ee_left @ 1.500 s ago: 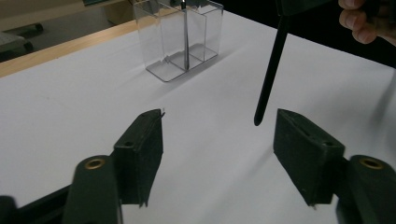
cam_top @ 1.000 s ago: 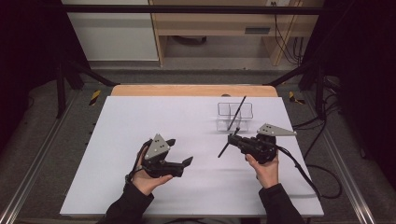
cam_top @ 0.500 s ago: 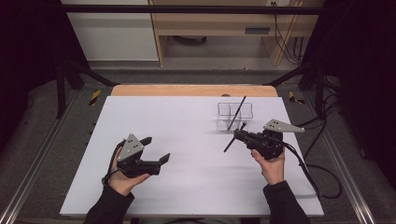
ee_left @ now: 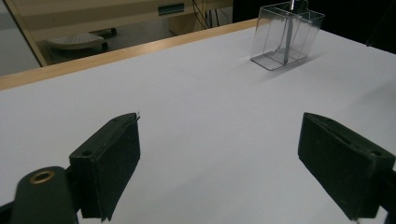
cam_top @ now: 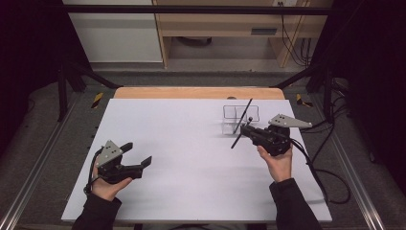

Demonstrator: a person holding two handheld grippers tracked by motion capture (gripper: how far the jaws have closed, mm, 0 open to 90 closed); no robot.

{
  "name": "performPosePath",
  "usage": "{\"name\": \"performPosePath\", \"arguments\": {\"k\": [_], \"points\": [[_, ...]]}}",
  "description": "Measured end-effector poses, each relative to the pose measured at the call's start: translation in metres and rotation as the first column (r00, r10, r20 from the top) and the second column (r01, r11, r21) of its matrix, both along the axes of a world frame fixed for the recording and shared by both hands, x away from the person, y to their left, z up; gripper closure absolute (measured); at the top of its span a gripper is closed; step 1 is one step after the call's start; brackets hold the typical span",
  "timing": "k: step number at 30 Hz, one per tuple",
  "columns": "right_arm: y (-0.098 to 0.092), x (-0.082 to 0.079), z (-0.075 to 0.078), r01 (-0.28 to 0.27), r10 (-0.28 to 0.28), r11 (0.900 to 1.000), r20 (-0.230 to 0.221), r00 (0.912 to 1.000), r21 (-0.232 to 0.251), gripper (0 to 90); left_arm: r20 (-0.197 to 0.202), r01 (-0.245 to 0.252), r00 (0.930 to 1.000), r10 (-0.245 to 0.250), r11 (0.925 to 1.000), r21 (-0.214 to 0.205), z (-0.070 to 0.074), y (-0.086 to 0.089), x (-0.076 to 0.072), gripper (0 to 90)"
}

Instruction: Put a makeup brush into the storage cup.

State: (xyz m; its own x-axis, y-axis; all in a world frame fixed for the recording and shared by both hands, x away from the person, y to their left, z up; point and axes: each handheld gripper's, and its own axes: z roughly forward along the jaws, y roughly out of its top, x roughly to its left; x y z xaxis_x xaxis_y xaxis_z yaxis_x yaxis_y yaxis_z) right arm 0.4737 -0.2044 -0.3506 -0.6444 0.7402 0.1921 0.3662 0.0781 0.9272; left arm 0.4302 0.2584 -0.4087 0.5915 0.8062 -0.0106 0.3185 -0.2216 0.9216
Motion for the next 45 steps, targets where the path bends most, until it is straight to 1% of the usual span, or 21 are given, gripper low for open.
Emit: {"name": "performPosePath", "arguments": {"k": [4,5,10,14,15,22,25,27,29,31,32,33,35,38,42,45], "points": [[-0.001,0.004,0.005,0.014,-0.014,0.9999,0.009,0.9999,-0.008,83.6,0.012,-0.012,0.9999,0.012,0.9999,-0.004,-0.001,0.005,-0.001,12.4],[-0.001,0.004,0.006,0.017,-0.017,0.9998,0.008,0.9998,-0.01,83.6,0.016,-0.011,0.9998,0.011,0.9999,0.001,-0.001,0.006,-0.001,12.3],[-0.002,0.01,0.011,0.037,-0.037,0.9993,0.017,0.9992,-0.01,83.6,0.012,-0.009,0.9999,0.008,0.9998,0.02,-0.003,0.008,-0.001,10.7],[0.001,0.016,0.014,0.047,-0.046,0.9985,0.029,0.9985,-0.028,83.6,0.006,-0.008,1.0,0.007,0.9996,0.025,-0.005,0.009,0.0,10.9],[0.002,0.017,0.015,0.051,-0.05,0.9984,0.027,0.9984,-0.026,83.6,0.004,-0.007,1.0,0.007,0.9997,0.025,-0.006,0.01,0.0,10.9],[0.002,0.026,0.02,0.079,-0.078,0.9964,0.039,0.9962,-0.029,83.5,-0.001,-0.026,0.9996,0.026,0.9989,0.038,-0.009,0.014,0.002,10.7],[0.001,0.032,0.022,0.099,-0.097,0.9945,0.043,0.9944,-0.035,83.5,-0.001,-0.026,0.9996,0.026,0.9985,0.048,-0.01,0.015,0.003,10.0],[0.0,0.037,0.023,0.113,-0.111,0.9928,0.045,0.9928,-0.039,83.5,-0.003,-0.028,0.9996,0.028,0.9985,0.047,-0.01,0.016,0.003,9.9],[-0.001,0.041,0.024,0.128,-0.127,0.9909,0.039,0.9912,-0.04,83.5,-0.002,-0.028,0.9996,0.029,0.9985,0.046,-0.01,0.016,0.003,9.8],[-0.003,0.045,0.024,0.132,-0.131,0.9908,0.032,0.9909,-0.032,83.5,-0.004,-0.028,0.9996,0.028,0.9986,0.045,-0.01,0.016,0.003,9.8],[-0.003,0.047,0.024,0.137,-0.136,0.99,0.033,0.9902,-0.034,83.5,-0.005,-0.028,0.9996,0.029,0.9986,0.045,-0.01,0.017,0.003,9.8],[-0.003,0.05,0.025,0.147,-0.145,0.9881,0.034,0.9889,-0.046,83.5,-0.005,-0.029,0.9996,0.029,0.9986,0.045,-0.01,0.017,0.003,9.7],[-0.004,0.053,0.025,0.157,-0.156,0.9864,0.036,0.9872,-0.048,83.5,-0.008,-0.028,0.9996,0.029,0.9986,0.046,-0.011,0.017,0.003,9.6],[-0.006,0.058,0.026,0.175,-0.173,0.9838,0.04,0.984,-0.039,83.5,-0.011,-0.029,0.9995,0.029,0.9986,0.045,-0.011,0.017,0.003,9.6],[-0.007,0.066,0.026,0.205,-0.204,0.9779,0.042,0.9781,-0.04,83.5,-0.01,-0.026,0.9996,0.026,0.9986,0.045,-0.011,0.017,0.003,9.5],[-0.008,0.071,0.025,0.22,-0.219,0.9754,0.044,0.9748,-0.018,83.4,-0.013,-0.023,0.9996,0.024,0.9987,0.046,-0.011,0.017,0.004,9.5]]}}
